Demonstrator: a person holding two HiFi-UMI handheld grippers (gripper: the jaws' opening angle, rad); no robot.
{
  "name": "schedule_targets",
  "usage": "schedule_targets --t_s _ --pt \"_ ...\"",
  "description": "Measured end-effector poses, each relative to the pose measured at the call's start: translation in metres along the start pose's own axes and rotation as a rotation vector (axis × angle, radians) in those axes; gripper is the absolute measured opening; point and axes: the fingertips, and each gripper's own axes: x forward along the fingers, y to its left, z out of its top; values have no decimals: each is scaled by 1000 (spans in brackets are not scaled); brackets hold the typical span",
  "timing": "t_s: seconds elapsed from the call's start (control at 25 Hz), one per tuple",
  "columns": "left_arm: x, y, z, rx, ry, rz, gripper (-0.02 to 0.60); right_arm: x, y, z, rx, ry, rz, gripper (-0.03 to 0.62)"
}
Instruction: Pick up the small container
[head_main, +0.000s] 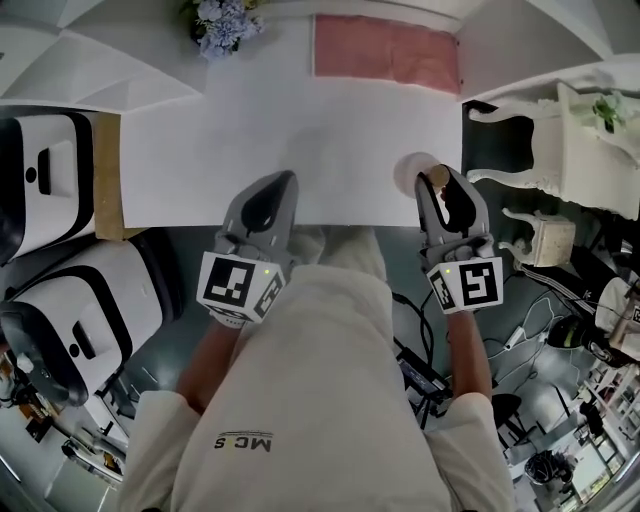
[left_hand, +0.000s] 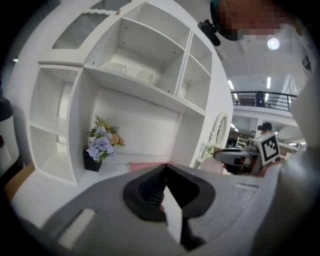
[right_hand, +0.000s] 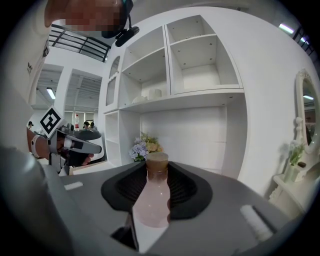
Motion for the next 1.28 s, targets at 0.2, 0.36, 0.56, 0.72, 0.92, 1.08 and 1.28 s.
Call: schedule_targets --t_s 0.2,0.36,0.56,0.72,0.92,1.08,1.28 --pt "-9 3 13 10 -32 22 2 -12 0 8 25 -13 -9 129" --pt "-14 4 22 15 -56 36 2 -22 1 10 44 -13 -13 129" --pt "-19 6 27 22 -82 37 2 -28 7 12 16 -3 -1 129" --pt "-24 3 29 25 -92 32 2 -35 9 11 16 3 -5 129" --pt "-29 0 29 24 -102 29 2 -40 11 9 13 20 -14 129" --pt "-34 1 26 23 -108 28 2 -40 17 6 12 17 -13 129" --pt "-41 -3 19 14 -98 33 2 -47 23 5 22 18 -10 129"
